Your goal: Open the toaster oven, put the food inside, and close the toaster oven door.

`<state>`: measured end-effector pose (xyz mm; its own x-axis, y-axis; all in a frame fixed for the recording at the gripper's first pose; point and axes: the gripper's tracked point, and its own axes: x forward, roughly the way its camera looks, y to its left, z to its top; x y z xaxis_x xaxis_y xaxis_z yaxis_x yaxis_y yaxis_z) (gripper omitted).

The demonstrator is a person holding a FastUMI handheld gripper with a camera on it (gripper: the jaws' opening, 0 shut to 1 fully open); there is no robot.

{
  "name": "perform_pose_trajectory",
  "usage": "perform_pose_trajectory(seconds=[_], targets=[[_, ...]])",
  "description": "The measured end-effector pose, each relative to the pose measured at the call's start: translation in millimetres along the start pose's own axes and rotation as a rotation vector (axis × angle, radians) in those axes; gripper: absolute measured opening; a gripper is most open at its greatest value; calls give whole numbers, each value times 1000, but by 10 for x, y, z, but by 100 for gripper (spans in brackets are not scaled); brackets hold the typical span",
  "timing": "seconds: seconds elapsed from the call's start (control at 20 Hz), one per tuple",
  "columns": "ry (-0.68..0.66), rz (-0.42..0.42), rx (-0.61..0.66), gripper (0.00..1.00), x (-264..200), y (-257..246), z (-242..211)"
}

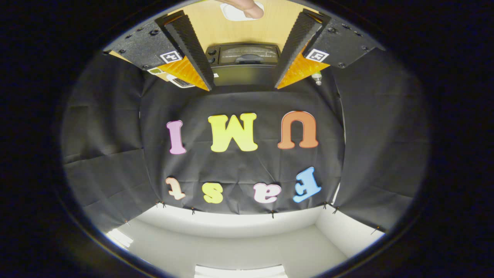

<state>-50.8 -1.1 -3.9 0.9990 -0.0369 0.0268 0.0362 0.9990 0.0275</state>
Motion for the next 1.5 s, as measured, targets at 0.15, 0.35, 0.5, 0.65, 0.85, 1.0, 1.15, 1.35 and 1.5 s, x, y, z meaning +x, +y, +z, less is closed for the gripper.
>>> perform_pose_trajectory(seconds=[0.15,0.35,0.5,0.65,0.85,1.0,1.15,1.35,1.5], targets=[[-47,-6,-15,100,-154,-17,164],[-65,-27,-98,100,-334,-40,5],[-61,-24,-110,100,-406,-16,-129],[-52,-40,-108,100,-449,-29,-246],[-41,-31,-81,100,-503,-52,-293],[-39,-23,-67,100,-550,-59,-319],[-37,-9,-72,100,-578,-63,-363],[-16,-18,-77,100,-575,-76,-434],[-18,-26,-85,100,-557,-60,-439]])
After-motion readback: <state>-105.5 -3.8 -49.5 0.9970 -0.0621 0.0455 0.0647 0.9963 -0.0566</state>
